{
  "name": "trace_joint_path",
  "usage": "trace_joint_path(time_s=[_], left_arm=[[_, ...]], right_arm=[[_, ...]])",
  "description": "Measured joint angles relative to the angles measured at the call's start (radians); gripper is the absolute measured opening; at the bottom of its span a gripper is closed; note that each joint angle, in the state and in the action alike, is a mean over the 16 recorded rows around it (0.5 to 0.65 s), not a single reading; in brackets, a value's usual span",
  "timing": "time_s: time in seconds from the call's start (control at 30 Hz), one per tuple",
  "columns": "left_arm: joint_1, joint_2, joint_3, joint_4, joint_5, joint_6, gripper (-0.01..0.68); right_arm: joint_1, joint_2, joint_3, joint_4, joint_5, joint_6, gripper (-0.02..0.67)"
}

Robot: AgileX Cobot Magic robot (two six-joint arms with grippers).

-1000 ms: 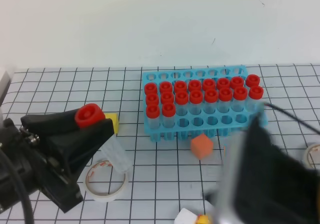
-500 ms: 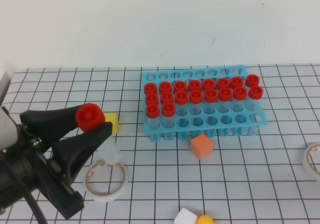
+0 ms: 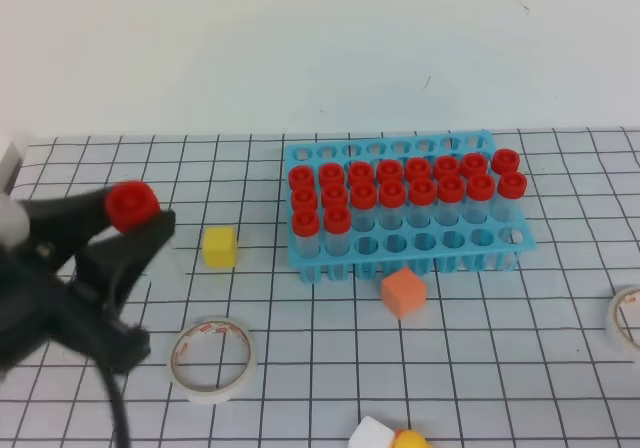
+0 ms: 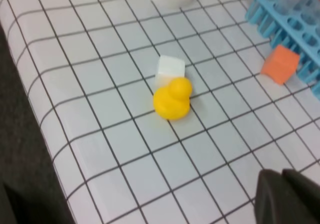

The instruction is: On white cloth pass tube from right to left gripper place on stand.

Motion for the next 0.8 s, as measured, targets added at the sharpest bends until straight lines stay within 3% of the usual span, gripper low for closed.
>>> trace_joint_path(time_s=[0.27,0.4,0.57,0.8], left_arm=[[-0.009,0.143,-0.103,0.000,-0.018,-0.018,0.258],[-0.043,0.225,-0.187,0.062,-0.001,-0.111,0.258],[-0.154,0.314,-0.300,0.345,-0.053,-0.442,0.258],[-0.350,0.445,-0.410,0.854,-0.248,-1.002,0.258]], right_arm=[[0.000,0.000,0.004,0.000,0.046,0.002,0.001],[0.000,0.000,0.004,0.000,0.059,0.003,0.001],[0.000,0.000,0.004,0.000,0.066,0.004,0.000],[0.000,0.000,0.004,0.000,0.068,0.006,0.000]])
